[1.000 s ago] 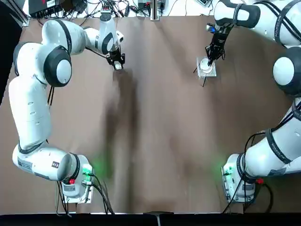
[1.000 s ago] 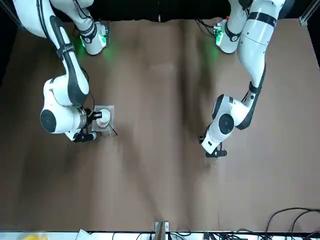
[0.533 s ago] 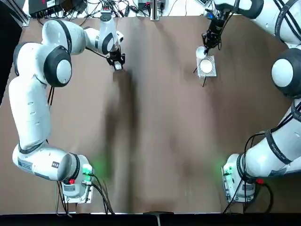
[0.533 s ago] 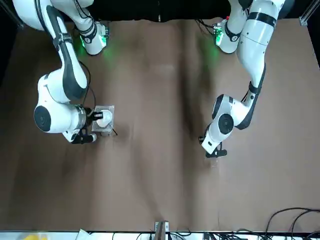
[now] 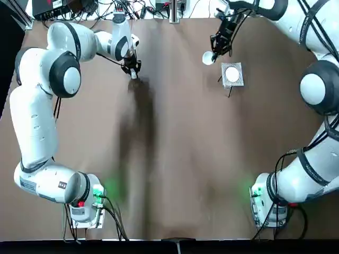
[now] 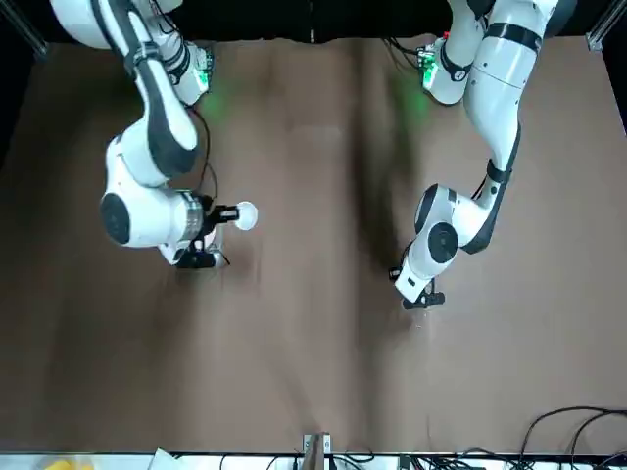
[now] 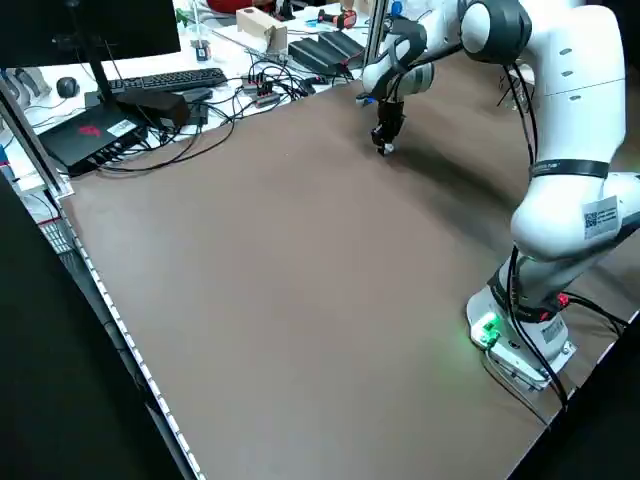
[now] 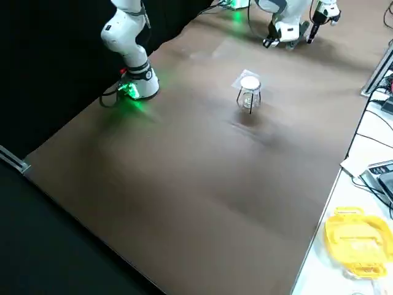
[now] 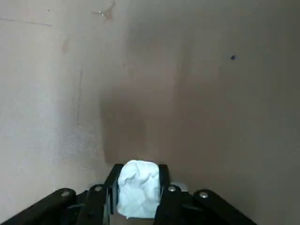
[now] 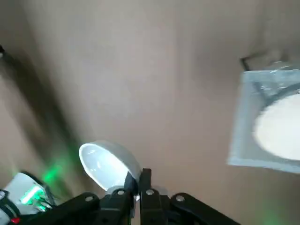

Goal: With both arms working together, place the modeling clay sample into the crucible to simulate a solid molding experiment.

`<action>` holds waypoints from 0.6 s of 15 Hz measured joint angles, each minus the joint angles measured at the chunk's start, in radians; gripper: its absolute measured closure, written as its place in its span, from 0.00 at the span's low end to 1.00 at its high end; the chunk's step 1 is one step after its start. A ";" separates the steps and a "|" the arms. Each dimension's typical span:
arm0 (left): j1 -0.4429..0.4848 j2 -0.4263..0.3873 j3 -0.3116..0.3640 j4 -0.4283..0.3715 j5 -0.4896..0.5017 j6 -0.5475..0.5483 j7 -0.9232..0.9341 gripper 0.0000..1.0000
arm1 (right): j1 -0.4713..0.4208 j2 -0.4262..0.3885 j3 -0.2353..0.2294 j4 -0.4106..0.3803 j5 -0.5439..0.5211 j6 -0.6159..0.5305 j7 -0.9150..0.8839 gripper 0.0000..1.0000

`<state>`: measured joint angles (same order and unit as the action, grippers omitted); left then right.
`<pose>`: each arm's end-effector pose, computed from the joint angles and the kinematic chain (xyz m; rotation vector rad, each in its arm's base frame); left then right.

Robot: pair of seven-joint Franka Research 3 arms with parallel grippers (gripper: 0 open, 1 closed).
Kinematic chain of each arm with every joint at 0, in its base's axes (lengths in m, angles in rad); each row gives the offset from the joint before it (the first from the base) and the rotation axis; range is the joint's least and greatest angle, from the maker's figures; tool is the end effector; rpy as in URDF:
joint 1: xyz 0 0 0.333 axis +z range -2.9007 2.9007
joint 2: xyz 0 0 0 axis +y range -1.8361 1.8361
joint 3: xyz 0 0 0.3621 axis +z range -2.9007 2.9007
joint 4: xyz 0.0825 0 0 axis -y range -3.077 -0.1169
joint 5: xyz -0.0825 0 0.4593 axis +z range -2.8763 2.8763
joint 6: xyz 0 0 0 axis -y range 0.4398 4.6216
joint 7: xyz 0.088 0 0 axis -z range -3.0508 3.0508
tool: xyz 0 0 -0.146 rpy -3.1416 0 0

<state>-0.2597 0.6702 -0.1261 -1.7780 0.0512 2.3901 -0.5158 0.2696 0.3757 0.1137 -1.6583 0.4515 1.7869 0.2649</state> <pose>0.6753 -0.2693 0.1175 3.1168 0.1819 -0.1038 0.6435 0.3105 0.3600 -2.7252 0.0524 0.5286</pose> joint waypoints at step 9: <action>0.021 -0.045 -0.014 0.129 -0.096 -0.198 -0.002 0.64 | 0.190 0.058 0.001 0.001 0.101 0.249 0.098 0.94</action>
<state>-0.2385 0.6248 -0.1397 -1.6489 -0.0452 2.1917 -0.5174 0.4597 0.4338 0.1147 -1.6575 0.5530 2.0360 0.3629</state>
